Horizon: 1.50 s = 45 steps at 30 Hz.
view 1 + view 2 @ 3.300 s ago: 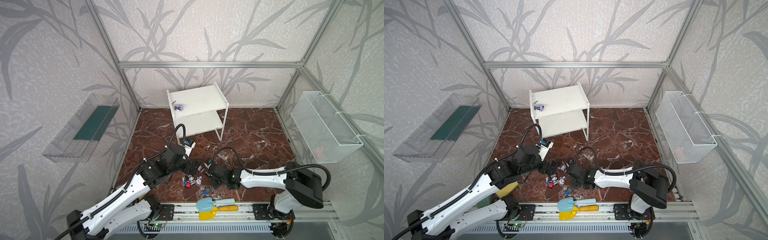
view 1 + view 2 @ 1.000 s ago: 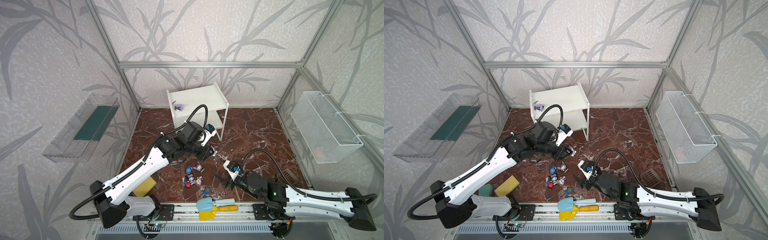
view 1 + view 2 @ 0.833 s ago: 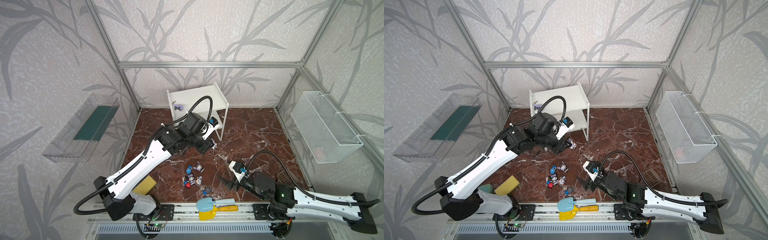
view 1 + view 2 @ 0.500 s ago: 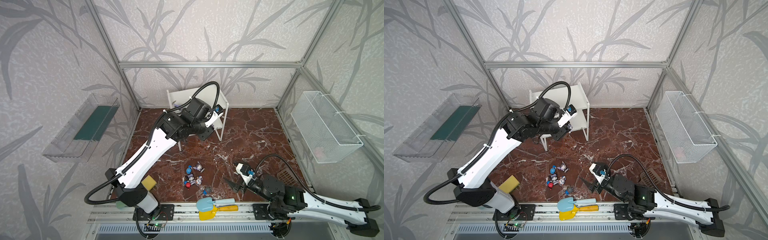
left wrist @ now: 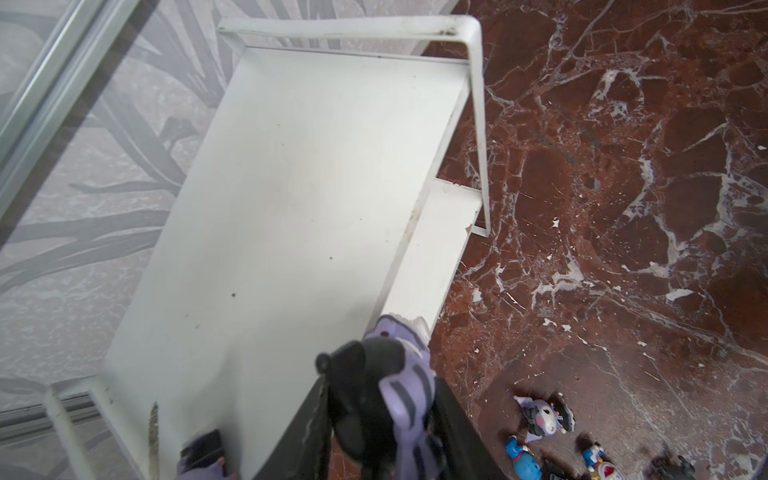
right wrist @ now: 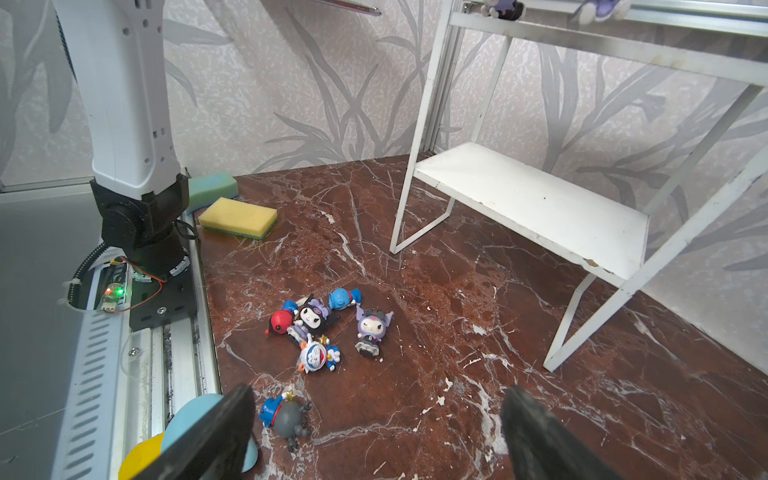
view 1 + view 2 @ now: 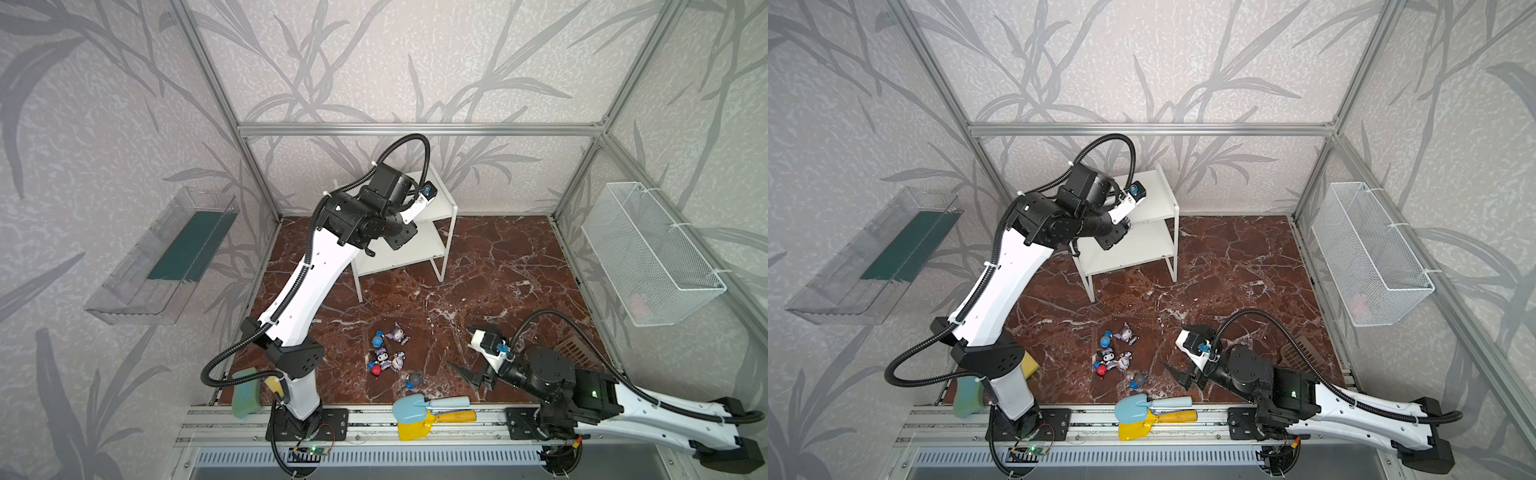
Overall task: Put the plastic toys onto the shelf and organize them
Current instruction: 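Lift the black-eared figure with the left gripper up over the top shelf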
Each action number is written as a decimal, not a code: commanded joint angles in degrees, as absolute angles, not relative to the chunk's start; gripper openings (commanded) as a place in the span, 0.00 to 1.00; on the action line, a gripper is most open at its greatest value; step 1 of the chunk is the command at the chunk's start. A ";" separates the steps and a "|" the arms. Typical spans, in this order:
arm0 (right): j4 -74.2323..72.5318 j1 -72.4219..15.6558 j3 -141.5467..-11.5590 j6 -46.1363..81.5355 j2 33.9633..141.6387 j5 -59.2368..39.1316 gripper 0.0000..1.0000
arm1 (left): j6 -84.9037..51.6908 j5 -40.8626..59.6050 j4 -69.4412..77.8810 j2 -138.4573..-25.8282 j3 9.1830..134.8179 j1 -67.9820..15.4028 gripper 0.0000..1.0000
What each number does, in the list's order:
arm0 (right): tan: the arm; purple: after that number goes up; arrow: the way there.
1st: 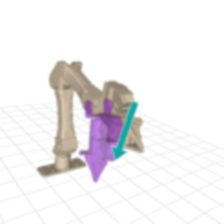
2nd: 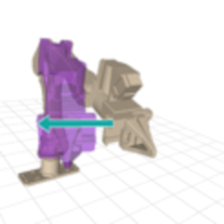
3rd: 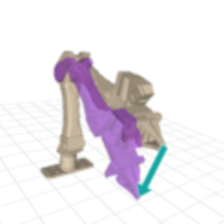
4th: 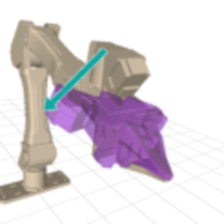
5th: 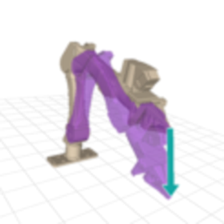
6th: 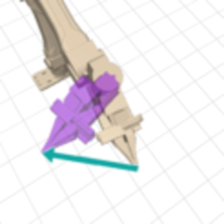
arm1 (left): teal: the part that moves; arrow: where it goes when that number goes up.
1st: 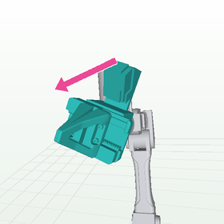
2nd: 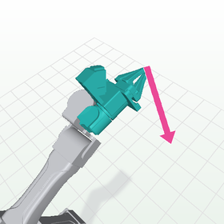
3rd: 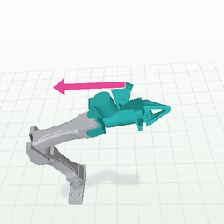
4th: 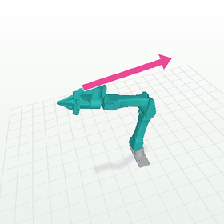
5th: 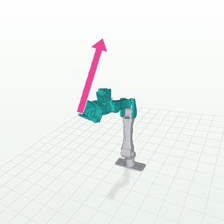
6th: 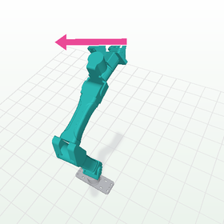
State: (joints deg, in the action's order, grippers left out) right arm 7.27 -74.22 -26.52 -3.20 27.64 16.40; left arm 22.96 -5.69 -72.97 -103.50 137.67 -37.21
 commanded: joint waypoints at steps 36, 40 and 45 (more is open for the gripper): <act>3.23 -74.65 -30.72 -3.88 35.87 17.60 0.93 | 28.37 -4.48 -77.29 -106.63 143.09 -28.68 0.45; 3.25 -74.62 -30.41 -3.64 35.36 17.86 0.93 | 28.26 -4.55 -77.01 -106.73 143.09 -28.59 0.45; 3.00 -74.58 -30.15 -3.55 35.47 18.09 0.93 | 28.15 -6.47 -75.95 -106.36 142.41 -28.45 0.45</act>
State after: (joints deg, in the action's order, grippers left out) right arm 4.54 -74.22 -30.11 -4.12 35.92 17.12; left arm 27.03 -5.76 -75.35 -106.28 141.60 -28.71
